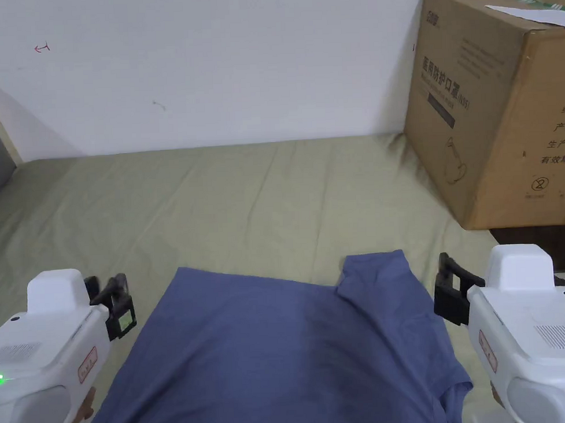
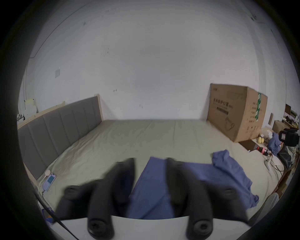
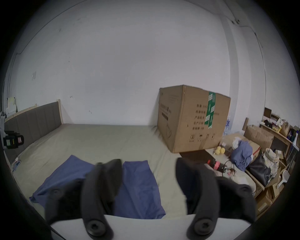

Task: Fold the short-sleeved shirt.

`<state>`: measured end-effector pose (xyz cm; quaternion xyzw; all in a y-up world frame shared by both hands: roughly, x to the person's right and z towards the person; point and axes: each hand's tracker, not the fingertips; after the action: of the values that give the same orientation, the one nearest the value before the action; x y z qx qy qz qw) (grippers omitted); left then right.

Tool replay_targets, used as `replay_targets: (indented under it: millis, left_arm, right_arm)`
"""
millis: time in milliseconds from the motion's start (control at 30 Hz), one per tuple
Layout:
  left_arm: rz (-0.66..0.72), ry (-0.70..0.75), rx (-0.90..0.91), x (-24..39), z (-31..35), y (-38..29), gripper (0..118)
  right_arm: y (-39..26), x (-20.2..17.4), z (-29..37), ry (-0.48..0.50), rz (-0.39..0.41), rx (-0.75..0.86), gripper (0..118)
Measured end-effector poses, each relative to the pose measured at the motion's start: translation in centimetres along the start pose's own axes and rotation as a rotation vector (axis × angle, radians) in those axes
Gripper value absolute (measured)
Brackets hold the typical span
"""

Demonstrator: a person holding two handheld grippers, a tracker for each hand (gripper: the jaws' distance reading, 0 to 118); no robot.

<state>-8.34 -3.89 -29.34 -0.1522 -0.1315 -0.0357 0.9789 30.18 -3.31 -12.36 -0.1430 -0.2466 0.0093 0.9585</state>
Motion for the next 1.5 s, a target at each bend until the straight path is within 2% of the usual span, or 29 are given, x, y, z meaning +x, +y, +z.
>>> replay_targets:
  millis: [33, 67, 233, 433, 633, 900, 933, 967, 1067, 1100, 1233, 1333, 1400, 1433, 1467, 1500]
  left_arm:
    - [-0.004, 0.001, -0.001, 0.3, -0.1, 0.0, 0]
    - [-0.003, -0.001, -0.005, 0.7, -0.3, 0.0, 0]
    - [0.057, -0.074, -0.064, 1.5, -2.0, -0.5, 0]
    - [0.039, -0.112, -0.152, 1.4, -7.5, -0.5, 0]
    - [0.084, -0.164, -0.32, 0.9, -18.1, -0.1, 0]
    - [0.01, -0.171, -0.519, 1.3, -33.3, -2.1, 0]
    - [0.004, -0.163, -0.55, 1.3, -34.8, -2.5, 9]
    - [0.005, -0.139, -0.557, 1.2, -36.3, -3.1, 29]
    - [0.047, -0.1, -0.7, 0.7, -40.6, -4.8, 109]
    - [0.058, -0.072, -0.752, 0.6, -41.8, -5.3, 114]
    - [0.017, -0.063, -0.79, 0.6, -44.1, -6.9, 107]
    - [-0.057, -0.062, -0.808, 1.2, -45.2, -8.4, 64]
    - [-0.072, -0.123, -0.826, 1.7, -45.3, -9.1, 59]
    - [-0.094, -0.074, -0.799, 1.9, -44.9, -8.9, 48]
    - [-0.091, -0.084, -0.798, 2.3, -44.5, -8.7, 22]
    - [-0.107, -0.098, -0.759, 2.6, -44.0, -8.6, 6]
  right_arm:
    - [0.0, -0.1, 0.0, 0.0, 0.002, -0.001, 29]
    - [0.0, -0.2, -0.1, 0.0, -0.002, 0.001, 0]
    - [-0.3, 0.1, -1.0, 0.009, -0.01, -0.001, 0]
    - [-0.1, -0.3, -2.9, 0.021, -0.004, -0.01, 0]
    - [0.1, -1.5, -6.9, 0.027, -0.002, -0.045, 0]
    - [-0.6, -2.1, -13.3, 0.002, 0.021, -0.103, 0]
    - [-0.7, -2.1, -13.9, -0.003, 0.027, -0.108, 0]
    - [-1.0, -2.2, -14.7, -0.012, 0.034, -0.113, 0]
    - [-1.8, -2.2, -16.6, -0.031, 0.036, -0.137, 0]
    - [-2.1, -2.2, -17.3, -0.04, 0.03, -0.149, 0]
    - [-3.3, -2.0, -19.0, -0.051, 0.023, -0.184, 0]
    - [-3.9, -1.8, -19.7, -0.058, 0.017, -0.208, 0]
    - [-4.2, -1.6, -20.1, -0.058, 0.016, -0.226, 0]
    - [-4.4, -1.6, -20.2, -0.06, 0.014, -0.233, 0]
    - [-4.5, -1.5, -20.4, -0.06, 0.011, -0.24, 0]
    - [-4.6, -1.5, -20.5, -0.06, 0.006, -0.247, 0]
